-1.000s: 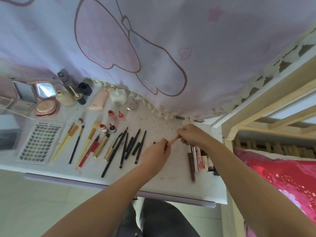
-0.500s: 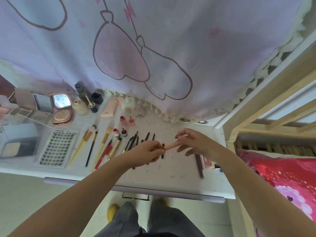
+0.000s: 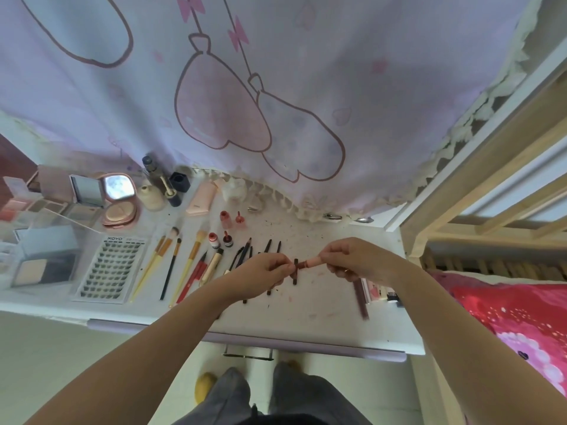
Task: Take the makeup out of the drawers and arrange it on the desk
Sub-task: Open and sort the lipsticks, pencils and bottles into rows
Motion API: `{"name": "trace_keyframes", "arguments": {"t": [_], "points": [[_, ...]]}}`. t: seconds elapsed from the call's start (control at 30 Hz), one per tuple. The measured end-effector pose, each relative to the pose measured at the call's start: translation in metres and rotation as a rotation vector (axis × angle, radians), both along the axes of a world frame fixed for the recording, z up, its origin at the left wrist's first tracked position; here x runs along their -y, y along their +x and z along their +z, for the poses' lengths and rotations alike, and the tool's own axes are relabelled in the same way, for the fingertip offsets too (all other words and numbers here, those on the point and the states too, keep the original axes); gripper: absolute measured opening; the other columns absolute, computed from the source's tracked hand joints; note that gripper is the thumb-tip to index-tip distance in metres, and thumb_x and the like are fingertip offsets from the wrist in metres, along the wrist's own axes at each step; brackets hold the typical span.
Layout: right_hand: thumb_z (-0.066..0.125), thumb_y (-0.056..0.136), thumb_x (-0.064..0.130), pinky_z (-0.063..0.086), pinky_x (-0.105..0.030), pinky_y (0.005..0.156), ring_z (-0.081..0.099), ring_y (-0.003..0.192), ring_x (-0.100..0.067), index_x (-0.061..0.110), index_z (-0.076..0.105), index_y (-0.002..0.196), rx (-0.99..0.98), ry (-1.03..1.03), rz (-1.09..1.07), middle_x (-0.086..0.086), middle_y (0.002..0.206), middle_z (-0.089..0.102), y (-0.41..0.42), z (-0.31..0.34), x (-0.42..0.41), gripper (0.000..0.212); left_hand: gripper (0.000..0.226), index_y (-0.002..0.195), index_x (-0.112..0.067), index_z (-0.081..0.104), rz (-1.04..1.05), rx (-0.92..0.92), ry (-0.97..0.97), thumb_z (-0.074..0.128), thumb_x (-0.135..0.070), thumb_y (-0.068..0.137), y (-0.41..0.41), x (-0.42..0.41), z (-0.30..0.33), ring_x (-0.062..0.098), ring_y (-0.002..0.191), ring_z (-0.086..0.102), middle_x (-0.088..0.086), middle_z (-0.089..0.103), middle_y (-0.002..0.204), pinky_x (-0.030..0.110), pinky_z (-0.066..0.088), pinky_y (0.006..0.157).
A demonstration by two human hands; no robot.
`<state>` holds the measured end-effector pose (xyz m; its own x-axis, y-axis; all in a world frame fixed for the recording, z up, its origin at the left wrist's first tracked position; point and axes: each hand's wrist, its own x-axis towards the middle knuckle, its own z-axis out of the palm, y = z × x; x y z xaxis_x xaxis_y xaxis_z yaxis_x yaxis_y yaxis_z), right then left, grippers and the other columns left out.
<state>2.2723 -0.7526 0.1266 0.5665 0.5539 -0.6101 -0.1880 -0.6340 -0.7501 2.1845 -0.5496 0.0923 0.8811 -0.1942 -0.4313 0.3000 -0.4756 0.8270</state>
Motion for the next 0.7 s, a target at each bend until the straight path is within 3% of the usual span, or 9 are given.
{"name": "trace_keyframes", "arguments": {"t": [0.13,0.27,0.4,0.53,0.6,0.7], "points": [[0.057,0.093,0.021,0.031,-0.016,0.047,0.039,0.049,-0.005,0.010,0.065,0.098,0.041,-0.068,-0.049,0.004,0.061,0.051,0.018,0.001,0.024,0.015,0.024,0.088,-0.024,0.058,-0.004,-0.042,0.054,0.038,-0.030,0.100,-0.004,-0.012,-0.004,0.008,0.058,0.040,-0.005,0.047,0.069,0.022,0.036,0.059],[0.050,0.097,0.016,0.032,-0.018,0.048,0.041,0.054,-0.008,0.005,0.061,0.103,-0.051,0.002,-0.249,0.000,0.066,0.049,0.028,-0.006,0.051,0.016,0.020,0.093,-0.019,0.053,0.090,-0.178,-0.077,0.035,-0.025,0.101,-0.009,-0.019,-0.010,0.008,0.059,0.036,-0.004,0.044,0.072,0.021,0.034,0.056],[0.048,0.097,0.010,0.043,-0.024,0.059,0.053,0.070,-0.015,0.010,0.062,0.110,-0.175,0.138,-0.440,-0.004,0.083,0.063,0.020,-0.020,0.061,0.018,0.016,0.104,-0.013,0.050,0.178,-0.220,-0.207,0.035,-0.016,0.101,-0.008,0.002,-0.016,0.011,0.064,0.044,0.002,0.053,0.080,0.022,0.039,0.061],[0.049,0.095,0.002,0.054,-0.026,0.063,0.063,0.083,-0.018,0.009,0.061,0.112,-0.259,0.155,-0.599,-0.008,0.100,0.069,0.000,-0.040,0.057,0.022,0.016,0.107,-0.012,0.053,0.243,-0.204,-0.259,0.039,-0.017,0.101,-0.002,0.037,-0.026,0.012,0.085,0.060,-0.002,0.069,0.095,0.023,0.043,0.071],[0.047,0.096,0.002,0.054,-0.029,0.065,0.065,0.083,-0.019,0.007,0.057,0.111,-0.276,0.120,-0.688,-0.009,0.100,0.070,-0.011,-0.051,0.048,0.018,0.015,0.100,-0.014,0.058,0.340,-0.158,-0.175,0.044,-0.021,0.099,0.006,0.059,-0.034,0.012,0.083,0.060,-0.003,0.069,0.091,0.022,0.045,0.071],[0.045,0.097,0.010,0.053,-0.027,0.064,0.067,0.085,-0.018,0.012,0.048,0.111,-0.201,0.006,-0.725,-0.004,0.098,0.071,-0.023,-0.067,0.031,0.015,0.025,0.095,-0.015,0.063,0.385,0.008,0.219,0.048,-0.034,0.096,0.017,0.082,-0.051,0.011,0.071,0.055,-0.003,0.060,0.079,0.022,0.043,0.062]]}}
